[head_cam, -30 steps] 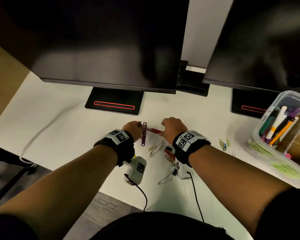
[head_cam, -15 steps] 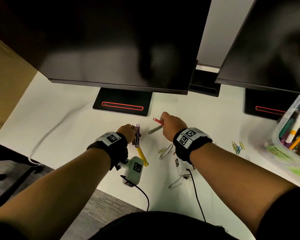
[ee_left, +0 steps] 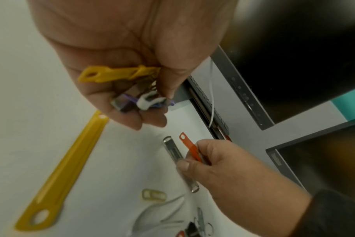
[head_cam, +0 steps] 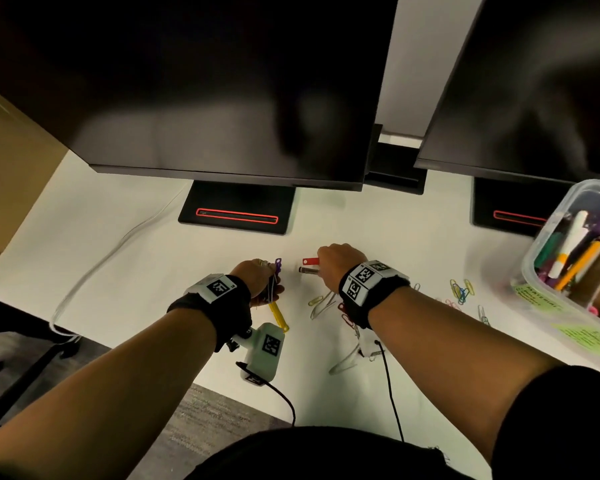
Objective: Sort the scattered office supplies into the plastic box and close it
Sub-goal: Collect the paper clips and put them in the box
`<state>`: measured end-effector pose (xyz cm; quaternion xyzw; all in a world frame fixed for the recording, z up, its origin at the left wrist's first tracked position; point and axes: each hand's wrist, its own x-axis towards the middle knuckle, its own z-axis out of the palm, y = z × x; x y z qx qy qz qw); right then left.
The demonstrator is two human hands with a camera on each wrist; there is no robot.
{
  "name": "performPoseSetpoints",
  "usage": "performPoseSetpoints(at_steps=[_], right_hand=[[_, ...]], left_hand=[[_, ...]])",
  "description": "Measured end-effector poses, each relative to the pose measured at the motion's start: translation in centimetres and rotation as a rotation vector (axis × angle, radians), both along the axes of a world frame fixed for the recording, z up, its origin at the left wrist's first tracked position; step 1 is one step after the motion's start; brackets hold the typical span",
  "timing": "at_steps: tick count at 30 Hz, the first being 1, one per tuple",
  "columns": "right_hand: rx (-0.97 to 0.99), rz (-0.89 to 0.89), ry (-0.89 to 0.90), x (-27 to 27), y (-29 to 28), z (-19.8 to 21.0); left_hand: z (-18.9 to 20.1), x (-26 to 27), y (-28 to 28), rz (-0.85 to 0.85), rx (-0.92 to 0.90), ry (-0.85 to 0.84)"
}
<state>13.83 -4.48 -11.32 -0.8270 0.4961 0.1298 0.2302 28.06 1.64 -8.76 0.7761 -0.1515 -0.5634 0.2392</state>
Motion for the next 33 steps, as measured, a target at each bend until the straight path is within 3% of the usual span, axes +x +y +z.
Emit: performPoseSetpoints(at_steps=[11, 22, 25, 33], right_hand=[[0.055, -0.251, -0.263, -8.2, 1.5, 5.4], [-0.057, -0.625, -0.398, -23.7, 3.5, 12.3], [-0.045, -0.669, -0.364, -27.8, 4.6, 13.0], [0.021, -1.001, -0.478, -37.2, 4.9, 11.9]], left_hand=[[4.4, -8.5, -2.9, -0.06, -0.163, 0.15], [8.8, -23.6, -5.7, -0.27, -0.295, 0.295], [9.3, -27.4, -5.8, -0.342, -0.307, 0.303], [9.5, -33.6, -5.8, -0.47, -0.265, 0.264]])
